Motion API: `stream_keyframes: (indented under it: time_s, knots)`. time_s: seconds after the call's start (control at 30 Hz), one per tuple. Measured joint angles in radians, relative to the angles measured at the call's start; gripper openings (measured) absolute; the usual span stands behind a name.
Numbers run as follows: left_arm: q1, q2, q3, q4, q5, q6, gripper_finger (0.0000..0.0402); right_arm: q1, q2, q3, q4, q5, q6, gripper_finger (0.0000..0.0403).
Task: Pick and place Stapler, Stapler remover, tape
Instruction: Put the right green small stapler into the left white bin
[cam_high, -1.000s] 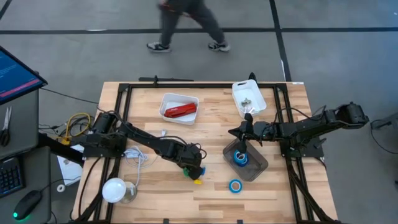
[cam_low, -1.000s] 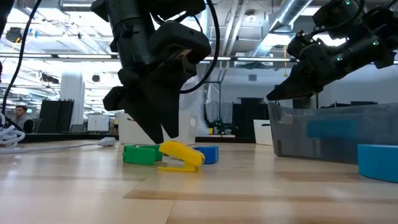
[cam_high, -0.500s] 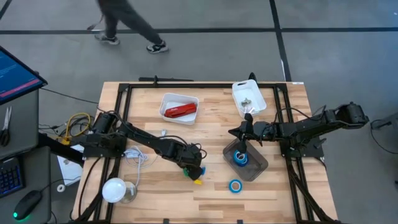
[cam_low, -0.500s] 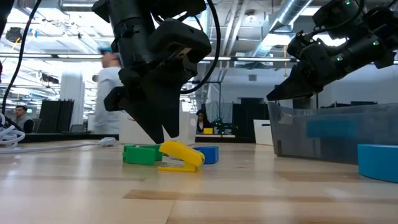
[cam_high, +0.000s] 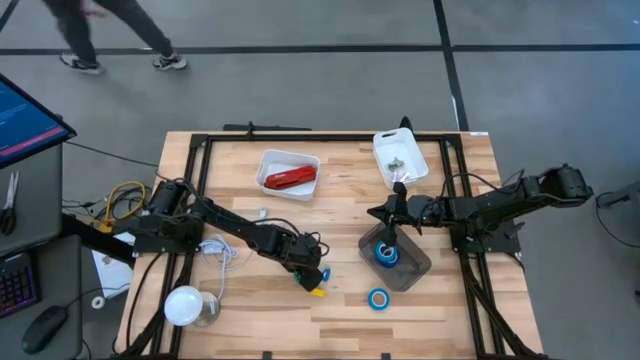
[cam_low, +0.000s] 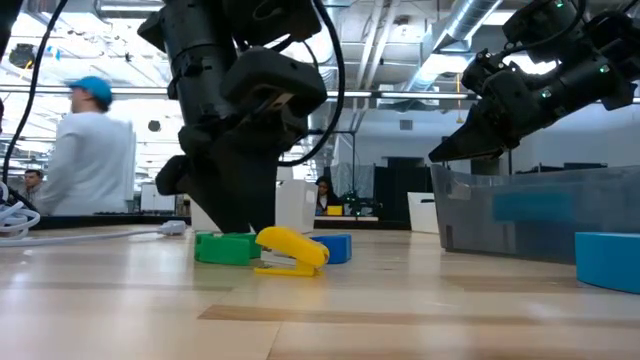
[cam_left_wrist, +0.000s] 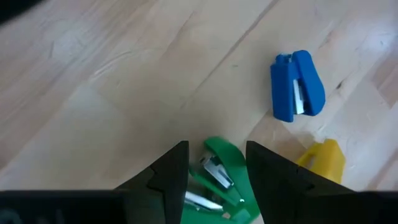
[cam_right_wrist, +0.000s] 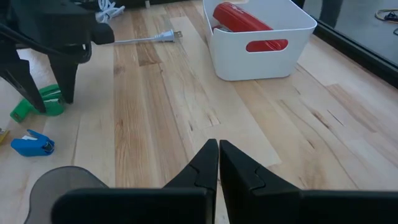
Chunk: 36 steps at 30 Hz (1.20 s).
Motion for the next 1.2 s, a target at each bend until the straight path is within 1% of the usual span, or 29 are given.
stream_keyframes:
  time_s: [0.3, 0.43, 0.53, 0.77, 0.83, 1.0, 1.13, 1.2]
  knots:
    - [-0.004, -0.009, -0.061, 0.068, 0.0, -0.007, 0.015, 0.0, 0.0, 0.0, 0.0, 0.0, 0.0, 0.0008]
    - [-0.004, -0.008, -0.069, 0.083, 0.0, -0.01, 0.0145, 0.0, 0.0, 0.0, 0.0, 0.001, 0.0, 0.0008]
    - [-0.003, -0.006, -0.069, 0.082, 0.001, -0.009, 0.0123, 0.0, 0.0, 0.0, 0.0, 0.018, 0.0, 0.0008]
    - [-0.003, -0.004, -0.073, 0.07, -0.024, -0.006, 0.0026, 0.001, 0.0, 0.0, 0.0, 0.024, 0.0, 0.0008]
    - [0.002, -0.01, -0.073, 0.07, -0.023, 0.0, 0.0007, 0.001, 0.0, 0.0, 0.0, 0.024, 0.0, 0.0008]
    - [0.016, -0.047, -0.076, 0.078, -0.033, 0.038, 0.0003, 0.001, 0.0, 0.0, 0.0, 0.024, 0.0, 0.0008]
    - [0.019, -0.138, -0.075, 0.088, -0.082, 0.079, 0.0001, 0.0, 0.0, 0.0, 0.0, 0.024, 0.0, 0.0008]
    - [0.02, -0.185, -0.075, 0.08, -0.089, 0.08, 0.0001, 0.0, 0.0, 0.0, 0.0, 0.024, 0.0, 0.0008]
